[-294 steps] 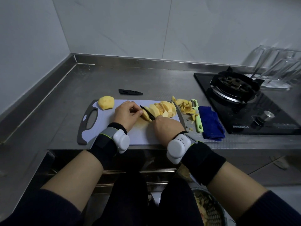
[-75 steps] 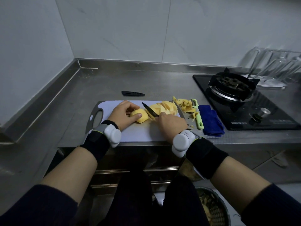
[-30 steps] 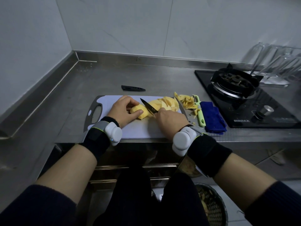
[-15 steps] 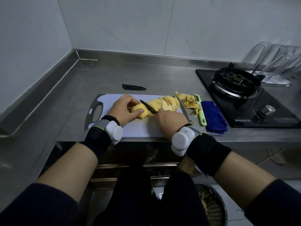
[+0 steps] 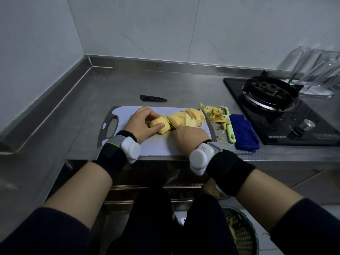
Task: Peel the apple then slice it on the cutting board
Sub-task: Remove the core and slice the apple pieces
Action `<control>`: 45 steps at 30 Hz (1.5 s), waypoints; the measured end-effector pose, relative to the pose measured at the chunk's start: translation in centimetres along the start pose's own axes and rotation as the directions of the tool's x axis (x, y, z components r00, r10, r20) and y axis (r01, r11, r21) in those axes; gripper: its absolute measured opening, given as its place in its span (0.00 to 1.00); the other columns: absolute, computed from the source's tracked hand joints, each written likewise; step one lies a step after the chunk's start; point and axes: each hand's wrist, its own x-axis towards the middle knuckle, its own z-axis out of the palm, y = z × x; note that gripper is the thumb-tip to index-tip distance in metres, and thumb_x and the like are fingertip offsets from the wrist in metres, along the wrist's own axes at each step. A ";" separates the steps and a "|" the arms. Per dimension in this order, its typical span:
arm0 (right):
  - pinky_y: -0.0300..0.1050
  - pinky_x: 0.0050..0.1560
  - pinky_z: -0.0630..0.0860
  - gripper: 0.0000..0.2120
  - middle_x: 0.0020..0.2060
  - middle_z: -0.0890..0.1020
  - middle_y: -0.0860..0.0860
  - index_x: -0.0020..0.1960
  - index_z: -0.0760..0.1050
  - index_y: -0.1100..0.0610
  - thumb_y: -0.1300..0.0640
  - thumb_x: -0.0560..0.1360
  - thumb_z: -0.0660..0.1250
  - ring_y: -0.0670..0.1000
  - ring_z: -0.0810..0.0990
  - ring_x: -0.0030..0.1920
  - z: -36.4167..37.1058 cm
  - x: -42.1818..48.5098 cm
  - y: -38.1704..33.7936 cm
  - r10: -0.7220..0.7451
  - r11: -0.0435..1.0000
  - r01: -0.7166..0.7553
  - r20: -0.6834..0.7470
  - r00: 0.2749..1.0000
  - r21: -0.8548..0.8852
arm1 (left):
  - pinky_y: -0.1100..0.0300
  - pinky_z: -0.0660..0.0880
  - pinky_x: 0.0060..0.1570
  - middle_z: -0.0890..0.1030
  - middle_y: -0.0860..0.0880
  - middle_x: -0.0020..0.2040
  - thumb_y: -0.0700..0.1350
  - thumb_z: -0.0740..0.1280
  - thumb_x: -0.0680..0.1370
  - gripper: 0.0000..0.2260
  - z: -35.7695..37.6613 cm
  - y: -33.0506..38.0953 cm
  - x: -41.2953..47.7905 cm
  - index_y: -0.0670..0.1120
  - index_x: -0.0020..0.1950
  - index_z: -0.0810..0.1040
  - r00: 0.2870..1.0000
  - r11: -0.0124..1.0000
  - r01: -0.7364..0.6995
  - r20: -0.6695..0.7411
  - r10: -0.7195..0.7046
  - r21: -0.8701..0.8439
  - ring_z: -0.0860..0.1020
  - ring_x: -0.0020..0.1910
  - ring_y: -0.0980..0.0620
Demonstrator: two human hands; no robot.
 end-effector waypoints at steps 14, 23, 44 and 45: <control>0.49 0.41 0.70 0.09 0.48 0.81 0.58 0.56 0.69 0.62 0.60 0.81 0.53 0.61 0.80 0.46 -0.9 -1.3 0.8 0.027 0.997 -0.016 -0.147 0.989 0.078 | 0.57 0.78 0.57 0.77 0.49 0.51 0.44 0.77 0.71 0.12 -0.1 0.2 -0.2 0.43 0.51 0.79 1.000 0.999 0.020 -0.010 -0.020 -0.027 0.79 0.51 0.52; 0.50 0.40 0.72 0.09 0.47 0.80 0.57 0.55 0.70 0.61 0.59 0.80 0.54 0.60 0.80 0.45 -1.1 -1.4 0.8 -0.016 0.999 0.023 -0.143 0.990 0.042 | 0.55 0.78 0.57 0.77 0.49 0.51 0.44 0.77 0.71 0.12 -0.1 0.1 -0.1 0.43 0.50 0.79 1.000 0.999 0.020 -0.017 -0.021 -0.029 0.79 0.50 0.52; 0.51 0.43 0.74 0.10 0.48 0.80 0.57 0.57 0.71 0.63 0.61 0.79 0.56 0.60 0.81 0.46 -0.2 -0.5 0.0 0.010 0.999 -0.007 -0.080 0.997 0.040 | 0.57 0.77 0.58 0.77 0.48 0.52 0.44 0.77 0.71 0.13 -0.1 0.2 -0.1 0.42 0.51 0.79 1.000 1.000 0.019 -0.005 -0.019 -0.020 0.78 0.52 0.51; 0.51 0.42 0.75 0.10 0.48 0.80 0.57 0.57 0.71 0.63 0.61 0.79 0.56 0.60 0.81 0.46 0.0 -0.6 0.1 0.001 1.000 0.001 -0.083 0.997 0.026 | 0.57 0.77 0.58 0.77 0.48 0.52 0.44 0.77 0.71 0.13 0.0 0.2 -0.1 0.42 0.51 0.79 1.000 1.000 0.020 -0.004 -0.020 -0.018 0.78 0.52 0.51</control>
